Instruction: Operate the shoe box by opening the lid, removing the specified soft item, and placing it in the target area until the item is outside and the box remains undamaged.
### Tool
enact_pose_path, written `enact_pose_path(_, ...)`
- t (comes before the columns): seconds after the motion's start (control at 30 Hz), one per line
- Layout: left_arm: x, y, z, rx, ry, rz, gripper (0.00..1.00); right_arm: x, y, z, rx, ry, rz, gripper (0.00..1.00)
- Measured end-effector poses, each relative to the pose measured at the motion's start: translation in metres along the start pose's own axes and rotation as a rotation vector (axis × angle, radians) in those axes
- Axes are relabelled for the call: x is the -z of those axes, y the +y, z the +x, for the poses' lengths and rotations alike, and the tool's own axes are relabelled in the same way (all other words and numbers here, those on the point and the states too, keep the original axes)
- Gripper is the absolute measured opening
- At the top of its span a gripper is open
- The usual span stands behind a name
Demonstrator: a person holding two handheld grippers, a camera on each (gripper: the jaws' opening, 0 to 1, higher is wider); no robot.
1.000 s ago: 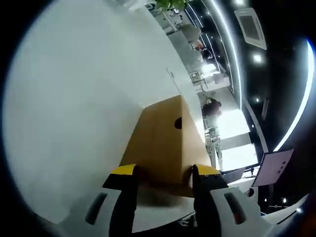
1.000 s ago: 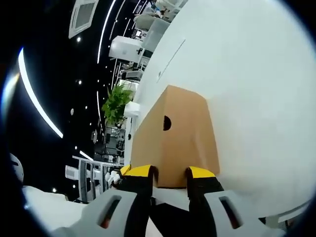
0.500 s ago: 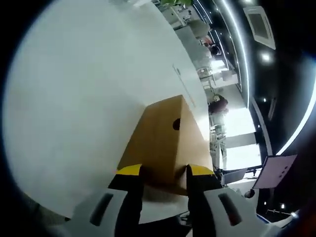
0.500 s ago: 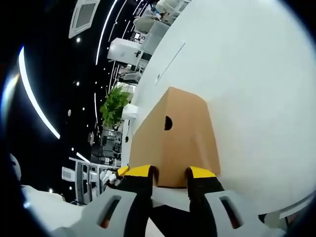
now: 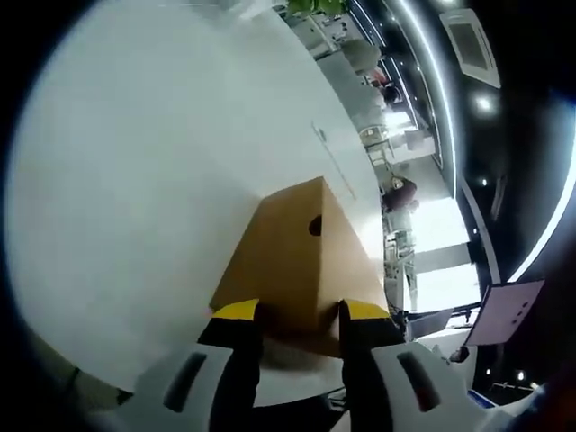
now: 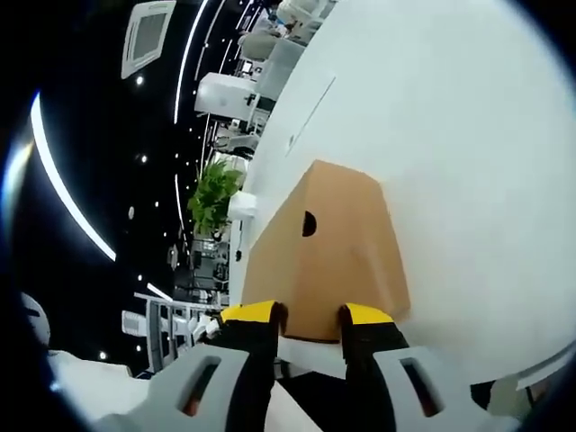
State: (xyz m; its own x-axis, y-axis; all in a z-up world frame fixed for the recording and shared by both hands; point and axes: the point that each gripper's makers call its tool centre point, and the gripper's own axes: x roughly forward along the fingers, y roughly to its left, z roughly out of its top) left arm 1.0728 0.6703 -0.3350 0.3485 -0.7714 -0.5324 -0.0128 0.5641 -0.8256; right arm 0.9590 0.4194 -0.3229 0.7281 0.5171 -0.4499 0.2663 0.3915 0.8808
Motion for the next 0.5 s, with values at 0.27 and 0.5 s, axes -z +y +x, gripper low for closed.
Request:
enact_pose_path(0.27,0.0006,-0.0076,-0.0038,-0.010,0.009,0.004,0.33,-0.0037,0.0033,-0.0001,0.008,0.014,-0.016,0.27)
enact_pose_path(0.5,-0.0006,-0.0041,-0.0048,-0.029,0.002,-0.002,0.34,-0.0047,0.0018,0.0001,0.020,0.014,-0.028,0.28)
